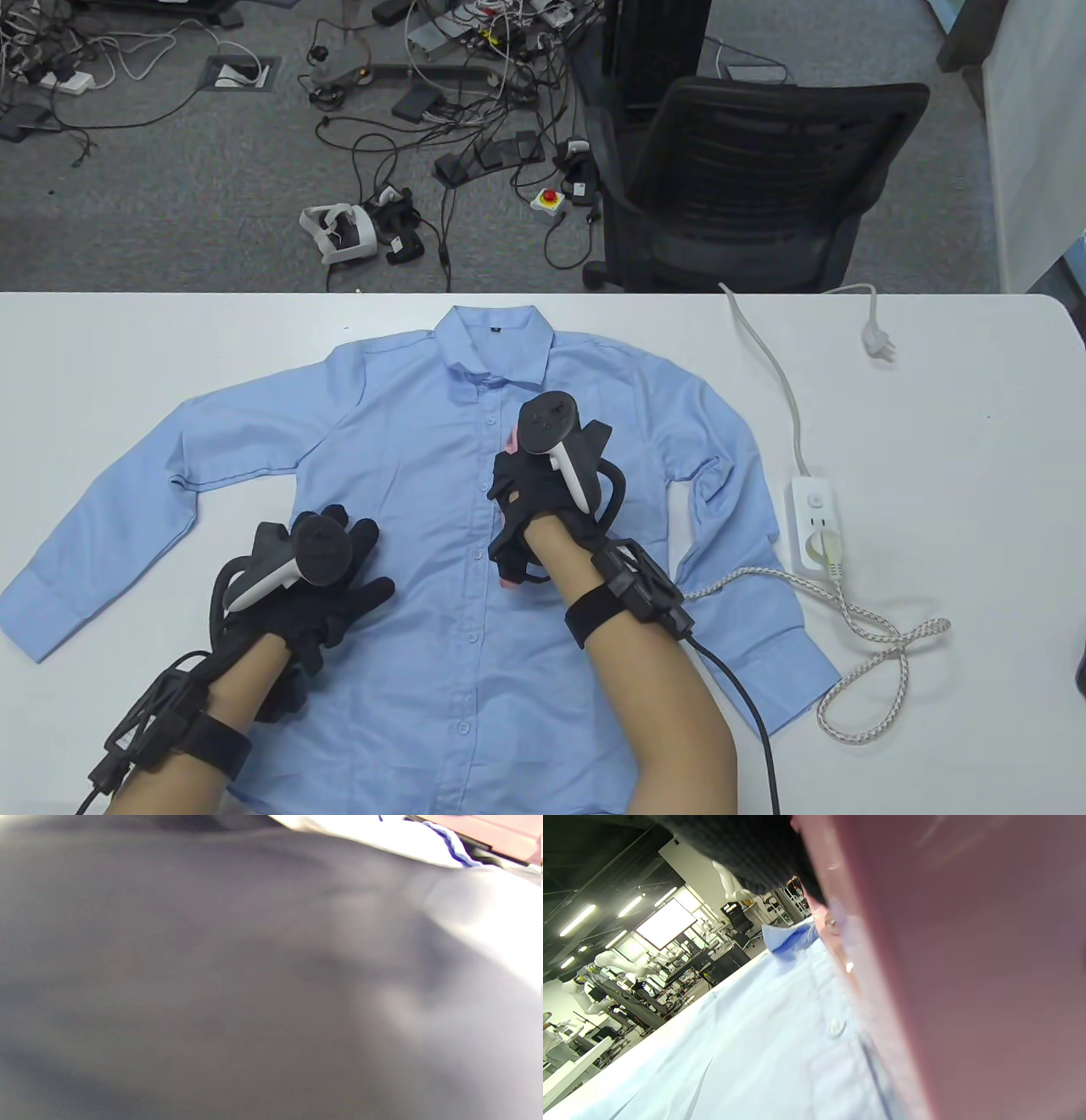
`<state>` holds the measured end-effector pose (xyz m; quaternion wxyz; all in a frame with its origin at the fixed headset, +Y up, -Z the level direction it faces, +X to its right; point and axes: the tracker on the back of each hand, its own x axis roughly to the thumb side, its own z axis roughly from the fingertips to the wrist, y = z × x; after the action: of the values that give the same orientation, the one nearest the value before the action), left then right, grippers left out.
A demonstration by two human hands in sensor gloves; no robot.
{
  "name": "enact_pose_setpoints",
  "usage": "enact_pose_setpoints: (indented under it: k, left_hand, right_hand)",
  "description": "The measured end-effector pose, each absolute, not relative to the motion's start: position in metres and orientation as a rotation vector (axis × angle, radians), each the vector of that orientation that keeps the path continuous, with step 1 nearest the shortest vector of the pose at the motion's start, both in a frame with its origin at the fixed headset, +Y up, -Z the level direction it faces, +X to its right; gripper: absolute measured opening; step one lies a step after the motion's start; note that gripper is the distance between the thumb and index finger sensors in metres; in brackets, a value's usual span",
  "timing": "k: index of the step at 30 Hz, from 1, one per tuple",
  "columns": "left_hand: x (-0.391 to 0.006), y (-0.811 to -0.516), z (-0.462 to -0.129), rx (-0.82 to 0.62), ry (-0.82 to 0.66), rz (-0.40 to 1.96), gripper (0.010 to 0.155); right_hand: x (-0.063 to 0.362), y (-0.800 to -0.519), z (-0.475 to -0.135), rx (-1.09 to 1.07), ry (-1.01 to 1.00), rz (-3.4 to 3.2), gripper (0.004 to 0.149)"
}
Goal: Iron long-sleeve shirt with electric iron on table
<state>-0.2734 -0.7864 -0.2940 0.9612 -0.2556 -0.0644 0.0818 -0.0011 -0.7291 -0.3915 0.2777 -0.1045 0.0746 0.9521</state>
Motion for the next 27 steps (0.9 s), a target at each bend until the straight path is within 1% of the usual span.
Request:
enact_pose_setpoints:
  k: [3,5,6,7,9,11,15,22,27]
  left_hand:
    - [-0.271,-0.789,-0.294,-0.528,-0.126,0.131,0.077]
    - [-0.27,-0.792,-0.294,-0.505,-0.12,0.018,0.069]
    - [-0.27,-0.793,-0.294,-0.5,-0.12,-0.024,0.067]
    - [-0.271,-0.795,-0.294,-0.507,-0.121,-0.058,0.067]
    - [-0.274,-0.795,-0.294,-0.512,-0.11,0.002,0.069]
    - [-0.275,-0.798,-0.295,-0.534,-0.112,-0.007,0.073]
    - [-0.279,-0.801,-0.295,-0.563,-0.103,0.01,0.076]
    - [-0.279,-0.802,-0.293,-0.569,-0.099,0.009,0.076]
    - [-0.28,-0.802,-0.293,-0.572,-0.098,0.014,0.076]
  right_hand:
    - [-0.007,-0.734,-0.389,-0.294,0.214,2.563,0.076]
    - [-0.009,-0.736,-0.386,-0.319,0.204,2.58,0.076]
    - [-0.01,-0.736,-0.386,-0.347,0.185,2.597,0.076]
    - [-0.011,-0.737,-0.386,-0.36,0.177,2.608,0.076]
    - [-0.013,-0.736,-0.385,-0.371,0.164,2.636,0.075]
    - [-0.012,-0.736,-0.385,-0.375,0.164,2.639,0.075]
    - [-0.01,-0.733,-0.384,-0.383,0.15,2.695,0.075]
    - [0.018,-0.733,-0.385,-0.463,0.143,2.685,0.074]
    - [0.052,-0.733,-0.384,-0.562,0.126,2.67,0.074]
